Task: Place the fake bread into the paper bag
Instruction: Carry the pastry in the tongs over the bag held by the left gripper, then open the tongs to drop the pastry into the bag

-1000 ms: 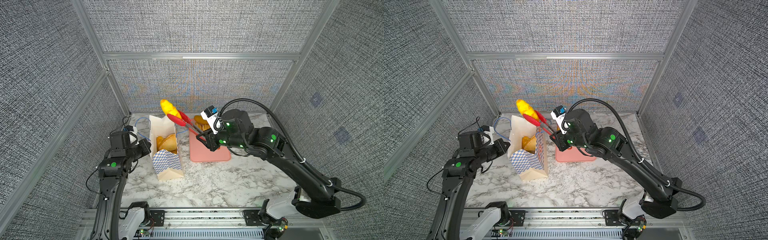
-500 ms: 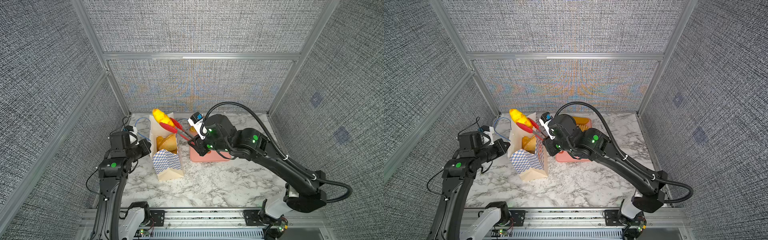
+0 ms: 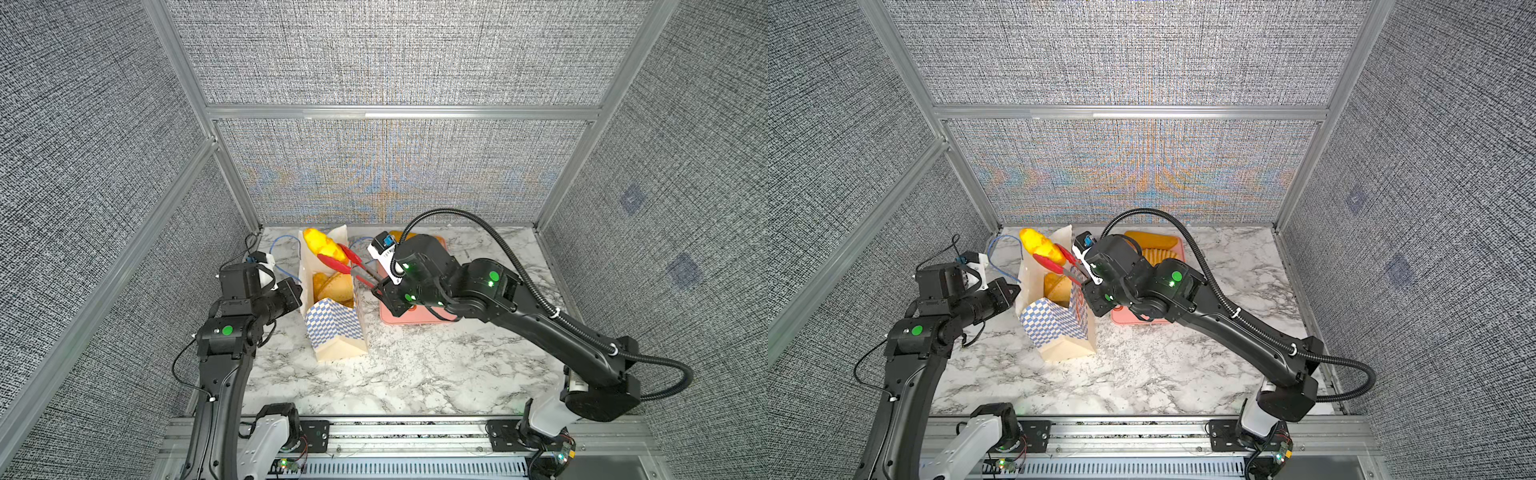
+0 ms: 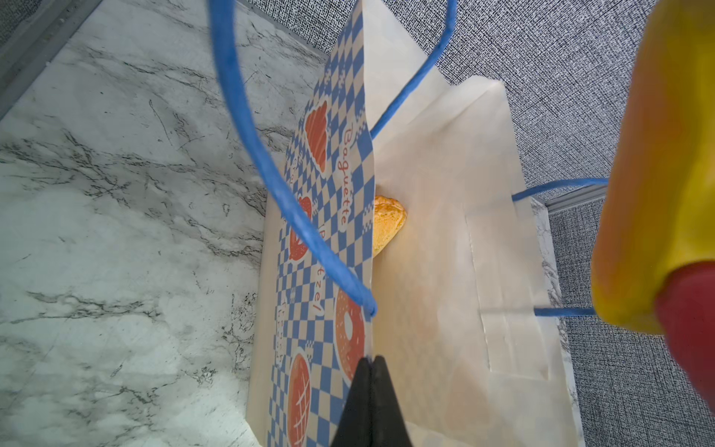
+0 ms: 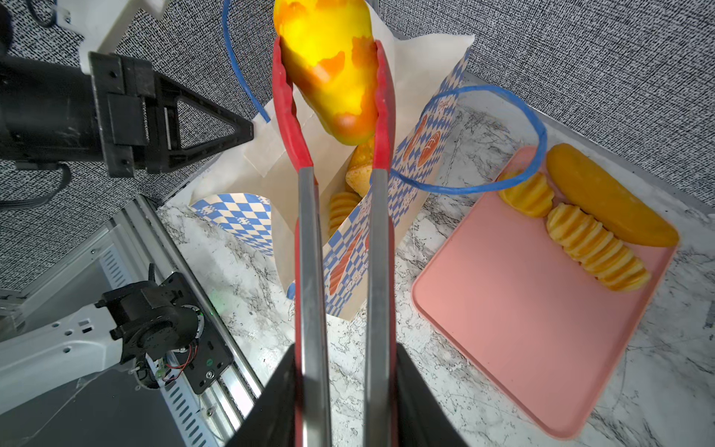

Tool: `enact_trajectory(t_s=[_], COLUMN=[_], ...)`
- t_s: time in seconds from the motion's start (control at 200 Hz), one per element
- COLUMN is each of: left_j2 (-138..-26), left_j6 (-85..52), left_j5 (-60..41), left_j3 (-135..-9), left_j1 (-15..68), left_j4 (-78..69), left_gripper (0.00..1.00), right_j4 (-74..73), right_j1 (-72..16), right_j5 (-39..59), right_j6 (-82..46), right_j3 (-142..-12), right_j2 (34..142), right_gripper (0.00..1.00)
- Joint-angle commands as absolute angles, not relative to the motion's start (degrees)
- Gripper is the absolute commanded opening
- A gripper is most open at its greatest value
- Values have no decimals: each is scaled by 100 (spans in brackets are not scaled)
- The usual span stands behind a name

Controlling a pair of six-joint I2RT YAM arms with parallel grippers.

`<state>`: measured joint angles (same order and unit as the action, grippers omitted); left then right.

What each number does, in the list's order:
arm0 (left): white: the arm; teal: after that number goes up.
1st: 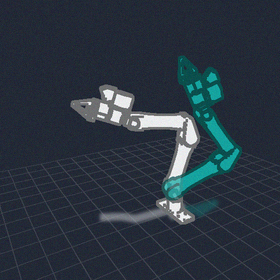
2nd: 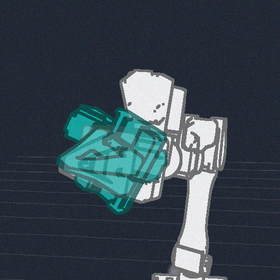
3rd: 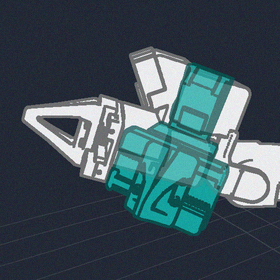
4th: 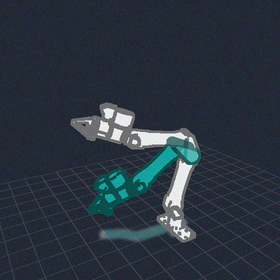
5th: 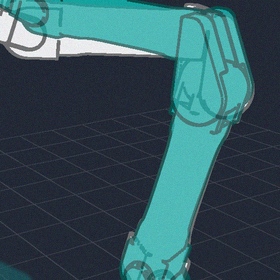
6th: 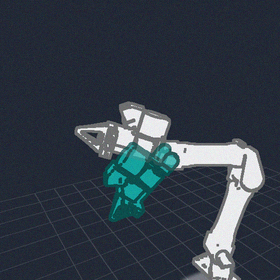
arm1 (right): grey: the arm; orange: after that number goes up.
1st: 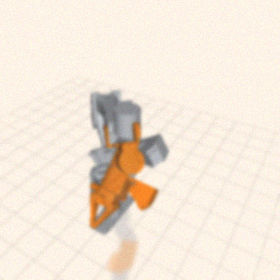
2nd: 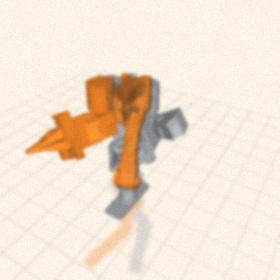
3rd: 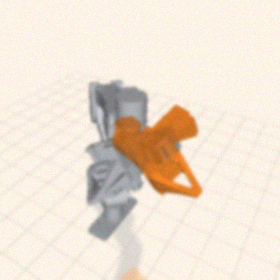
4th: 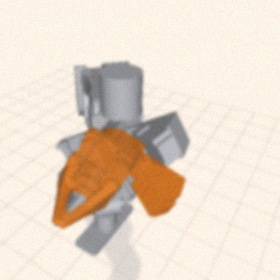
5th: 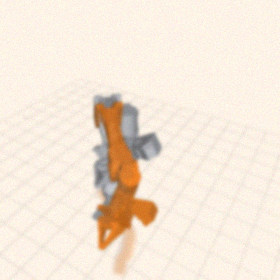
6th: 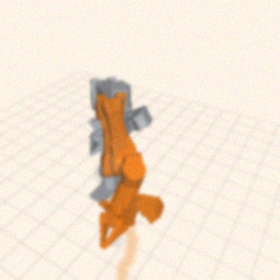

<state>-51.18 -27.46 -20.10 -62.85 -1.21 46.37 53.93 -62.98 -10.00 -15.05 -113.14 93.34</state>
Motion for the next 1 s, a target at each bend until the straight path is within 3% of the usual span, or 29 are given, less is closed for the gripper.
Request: enact_trajectory(t_s=[0.0,0.5,0.995], left_j2=[-5098,-5109,-5142], left_j6=[-2751,-2751,-2751], left_j5=[-2070,-2083,-2088], left_j3=[-6259,-6284,-6302], left_j1=[-122,-118,-121], left_j4=[4580,4585,4562], left_gripper=[2,2,2], right_j4=[5335,5330,5287], right_j1=[-6297,-6336,-6341], right_j5=[-1094,-1170,-1143], right_j6=[-1501,-1552,-1488], right_j3=[-11295,-11070,-11156], right_j2=[9350,9370,9343], right_gripper=[38,42,53])
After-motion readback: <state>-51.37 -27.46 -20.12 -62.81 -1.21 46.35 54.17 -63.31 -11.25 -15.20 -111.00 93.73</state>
